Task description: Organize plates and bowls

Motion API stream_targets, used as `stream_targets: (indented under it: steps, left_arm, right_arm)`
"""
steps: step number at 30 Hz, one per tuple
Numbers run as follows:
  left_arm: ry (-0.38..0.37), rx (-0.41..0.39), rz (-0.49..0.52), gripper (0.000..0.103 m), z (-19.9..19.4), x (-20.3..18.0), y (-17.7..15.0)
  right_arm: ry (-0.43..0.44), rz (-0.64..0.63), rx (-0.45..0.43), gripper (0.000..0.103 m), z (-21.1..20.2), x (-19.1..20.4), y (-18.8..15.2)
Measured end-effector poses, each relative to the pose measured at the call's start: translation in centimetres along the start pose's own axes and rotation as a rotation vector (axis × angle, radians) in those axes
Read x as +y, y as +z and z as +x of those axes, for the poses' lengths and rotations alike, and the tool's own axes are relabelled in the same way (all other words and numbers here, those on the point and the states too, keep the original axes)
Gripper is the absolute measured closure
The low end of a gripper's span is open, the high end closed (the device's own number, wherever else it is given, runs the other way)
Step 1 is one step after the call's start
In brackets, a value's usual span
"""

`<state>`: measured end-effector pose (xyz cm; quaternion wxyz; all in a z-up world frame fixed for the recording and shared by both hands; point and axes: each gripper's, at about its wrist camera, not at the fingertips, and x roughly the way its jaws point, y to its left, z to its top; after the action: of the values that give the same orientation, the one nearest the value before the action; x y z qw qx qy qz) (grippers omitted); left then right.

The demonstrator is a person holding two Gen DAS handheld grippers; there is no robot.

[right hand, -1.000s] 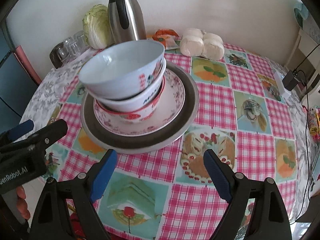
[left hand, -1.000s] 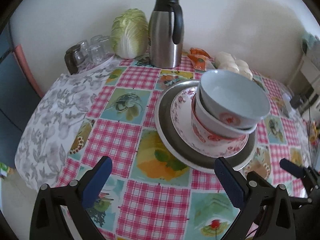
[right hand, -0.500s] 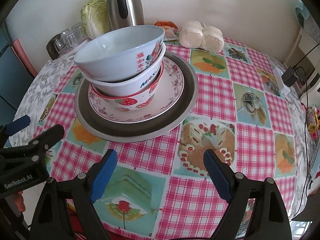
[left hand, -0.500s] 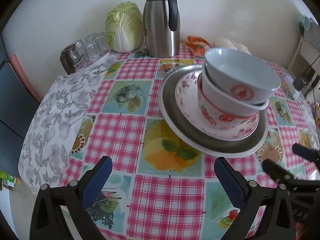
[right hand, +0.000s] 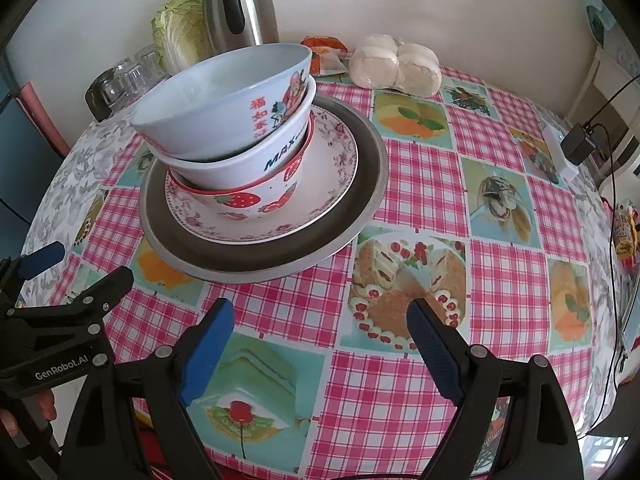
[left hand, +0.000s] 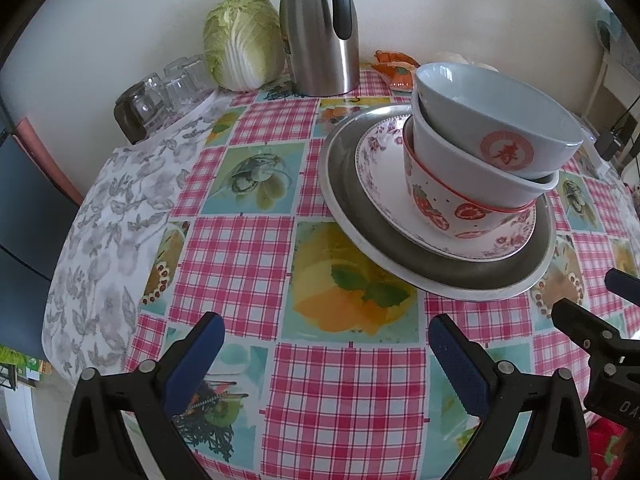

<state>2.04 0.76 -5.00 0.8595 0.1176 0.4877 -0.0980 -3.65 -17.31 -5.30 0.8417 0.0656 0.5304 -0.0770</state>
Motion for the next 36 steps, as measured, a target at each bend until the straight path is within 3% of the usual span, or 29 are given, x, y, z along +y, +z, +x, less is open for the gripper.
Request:
stream_targets:
  steps: [36]
  left_arm:
    - [-0.003,0.026,-0.013,0.0,0.47,0.4,-0.19]
  right_arm:
    - [-0.004,-0.007,0.005,0.015,0.07,0.06,-0.04]
